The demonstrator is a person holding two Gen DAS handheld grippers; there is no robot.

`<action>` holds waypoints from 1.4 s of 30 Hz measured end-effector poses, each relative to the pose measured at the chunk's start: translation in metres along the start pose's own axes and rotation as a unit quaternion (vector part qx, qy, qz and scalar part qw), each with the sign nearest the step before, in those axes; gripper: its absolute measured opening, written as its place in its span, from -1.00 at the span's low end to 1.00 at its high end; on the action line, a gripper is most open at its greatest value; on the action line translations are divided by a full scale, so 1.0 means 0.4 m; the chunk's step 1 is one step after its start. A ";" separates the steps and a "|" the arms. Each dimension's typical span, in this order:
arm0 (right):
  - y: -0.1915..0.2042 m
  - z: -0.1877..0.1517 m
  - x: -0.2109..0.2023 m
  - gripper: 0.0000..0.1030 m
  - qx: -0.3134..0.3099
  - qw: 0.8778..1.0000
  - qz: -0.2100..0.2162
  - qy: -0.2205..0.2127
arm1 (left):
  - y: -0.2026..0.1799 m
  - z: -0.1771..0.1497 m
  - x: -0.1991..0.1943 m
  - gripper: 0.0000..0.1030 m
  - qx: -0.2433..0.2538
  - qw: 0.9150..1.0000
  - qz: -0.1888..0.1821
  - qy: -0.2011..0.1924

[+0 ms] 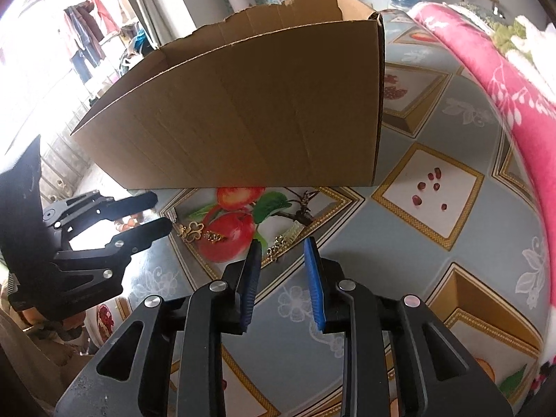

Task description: Organize jewelry

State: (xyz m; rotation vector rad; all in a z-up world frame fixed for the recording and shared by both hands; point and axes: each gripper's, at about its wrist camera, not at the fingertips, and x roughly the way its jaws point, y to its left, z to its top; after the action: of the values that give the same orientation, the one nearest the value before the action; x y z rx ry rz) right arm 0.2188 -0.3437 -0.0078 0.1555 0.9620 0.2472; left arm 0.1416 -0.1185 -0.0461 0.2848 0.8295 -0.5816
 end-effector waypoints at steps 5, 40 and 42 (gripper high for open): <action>-0.002 -0.003 0.007 -0.51 -0.002 1.000 0.003 -0.002 | 0.012 -0.003 0.007 -0.46 -0.011 1.000 -0.001 0.005; -0.015 0.014 0.000 -0.51 0.003 1.000 -0.012 -0.007 | -0.009 -0.025 0.000 -0.73 0.008 1.000 0.010 -0.006; -0.008 0.018 0.010 -0.51 0.001 1.000 -0.016 -0.002 | -0.008 -0.026 -0.001 -0.73 0.008 1.000 0.009 -0.006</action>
State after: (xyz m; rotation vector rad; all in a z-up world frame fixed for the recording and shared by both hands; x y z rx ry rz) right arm 0.2273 -0.3461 -0.0077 0.1415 0.9601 0.2159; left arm 0.1332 -0.1162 -0.0527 0.3019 0.8096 -0.5735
